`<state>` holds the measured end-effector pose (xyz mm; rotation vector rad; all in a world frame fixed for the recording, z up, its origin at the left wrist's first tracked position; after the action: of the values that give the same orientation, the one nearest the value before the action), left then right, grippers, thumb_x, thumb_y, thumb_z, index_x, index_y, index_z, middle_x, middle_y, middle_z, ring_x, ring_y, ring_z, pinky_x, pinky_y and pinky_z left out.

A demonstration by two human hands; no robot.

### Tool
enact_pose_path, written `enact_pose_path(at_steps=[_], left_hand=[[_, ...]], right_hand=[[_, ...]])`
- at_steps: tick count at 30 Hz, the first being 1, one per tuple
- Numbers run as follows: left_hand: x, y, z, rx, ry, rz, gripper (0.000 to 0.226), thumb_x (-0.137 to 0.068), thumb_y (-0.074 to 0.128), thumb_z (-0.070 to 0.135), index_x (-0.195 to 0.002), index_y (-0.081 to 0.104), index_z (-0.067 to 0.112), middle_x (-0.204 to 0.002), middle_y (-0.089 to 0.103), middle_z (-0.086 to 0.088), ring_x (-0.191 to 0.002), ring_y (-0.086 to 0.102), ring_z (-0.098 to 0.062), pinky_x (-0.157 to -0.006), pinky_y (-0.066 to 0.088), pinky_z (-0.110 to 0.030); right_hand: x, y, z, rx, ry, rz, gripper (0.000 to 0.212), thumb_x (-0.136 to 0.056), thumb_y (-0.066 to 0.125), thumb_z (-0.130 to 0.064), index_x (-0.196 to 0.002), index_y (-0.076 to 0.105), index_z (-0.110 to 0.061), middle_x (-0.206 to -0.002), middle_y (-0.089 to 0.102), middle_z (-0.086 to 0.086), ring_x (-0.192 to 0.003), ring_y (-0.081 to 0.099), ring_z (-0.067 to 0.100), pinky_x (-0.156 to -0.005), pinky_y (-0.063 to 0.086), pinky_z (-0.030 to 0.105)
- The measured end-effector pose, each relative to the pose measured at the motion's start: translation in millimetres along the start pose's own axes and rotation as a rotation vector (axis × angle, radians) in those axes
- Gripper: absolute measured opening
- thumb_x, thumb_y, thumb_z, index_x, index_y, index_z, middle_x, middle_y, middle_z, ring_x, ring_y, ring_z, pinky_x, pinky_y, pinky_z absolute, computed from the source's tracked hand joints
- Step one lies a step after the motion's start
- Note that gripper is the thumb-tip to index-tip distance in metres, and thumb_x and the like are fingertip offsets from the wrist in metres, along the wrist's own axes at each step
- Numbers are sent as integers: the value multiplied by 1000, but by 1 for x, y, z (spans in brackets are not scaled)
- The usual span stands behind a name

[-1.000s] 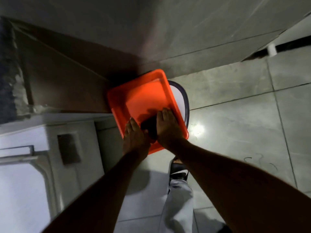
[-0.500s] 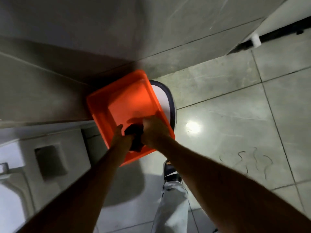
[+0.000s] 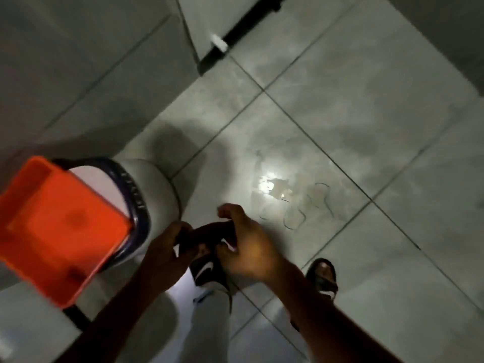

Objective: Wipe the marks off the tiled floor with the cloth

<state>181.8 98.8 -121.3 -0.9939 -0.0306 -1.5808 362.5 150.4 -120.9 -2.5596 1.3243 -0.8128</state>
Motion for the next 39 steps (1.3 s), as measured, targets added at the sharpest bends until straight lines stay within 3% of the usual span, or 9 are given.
enact_pose_path(at_steps=[2,6,9,12,16,20,25,27,39], left_hand=[[-12,54,30,29,-50,-81,22,-81,72,28,-93,53,29,-83,65,9,-79,63,-3,-63,49,-14],[-41,162,69,-130,-45,-217,46,-75,57,62,-107,51,29,-94,65,3,-89,65,-21,-75,56,-40],[-68,229,75,-84,-44,-277,48,-82,65,46,-124,47,30,-114,66,2,-108,64,-21,-87,55,-34],[-105,264,54,-238,-47,-264,81,-85,67,39,-149,23,19,-153,38,-4,-141,37,-23,-115,35,-36],[-156,268,4,-742,-31,-225,95,-88,58,46,-152,-2,6,-163,6,-14,-150,9,-30,-123,13,-37],[-190,258,-43,-1013,-9,-184,105,-83,65,46,-149,1,-5,-160,6,-26,-148,7,-41,-122,16,-47],[-217,258,-82,-1122,-9,-178,116,-76,72,46,-149,-3,-4,-160,-1,-27,-148,-1,-42,-123,12,-49],[-228,258,-88,-1118,28,-176,119,-74,75,41,-149,-6,-3,-160,-6,-25,-149,-6,-40,-123,6,-48],[-260,261,-113,-1235,155,-318,130,-64,82,41,-146,-4,-11,-154,-5,-39,-146,-1,-50,-120,9,-53]], right_hand=[[21,-42,40,113,18,-47,76,-76,68,-40,-142,30,-41,-132,60,-6,-109,60,7,-91,53,26],[54,-106,123,278,121,-18,49,-81,68,-43,-126,55,-27,-119,68,1,-107,64,21,-91,54,36],[64,-129,190,268,318,-12,25,-82,67,-39,-102,59,-26,-93,69,-3,-89,68,20,-73,51,27],[64,-142,256,230,538,79,33,-85,67,-31,-110,50,-17,-97,70,6,-91,69,26,-74,52,31],[53,-152,320,269,598,311,42,-90,60,-24,-126,42,-16,-99,69,15,-90,68,36,-71,49,35],[28,-139,372,467,602,449,61,-92,54,-13,-146,28,-17,-146,43,18,-124,52,41,-97,47,51],[14,-72,425,525,719,125,74,-95,48,-28,-153,3,-23,-163,-2,13,-148,2,40,-115,22,61],[15,-58,429,480,702,196,67,-97,38,-41,-153,6,-23,-163,1,13,-148,0,41,-113,20,63],[-91,-105,450,674,487,233,72,-92,50,-36,-151,8,-35,-164,-3,9,-145,-6,48,-110,14,73]])
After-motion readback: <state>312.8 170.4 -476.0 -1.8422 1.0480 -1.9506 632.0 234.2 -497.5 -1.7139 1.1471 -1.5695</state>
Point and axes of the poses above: each hand's wrist, its own x-axis away from the middle knuckle, its own y-axis out of the palm, z = x × y, the point moved 4 cm from there along -x, towards the middle knuckle
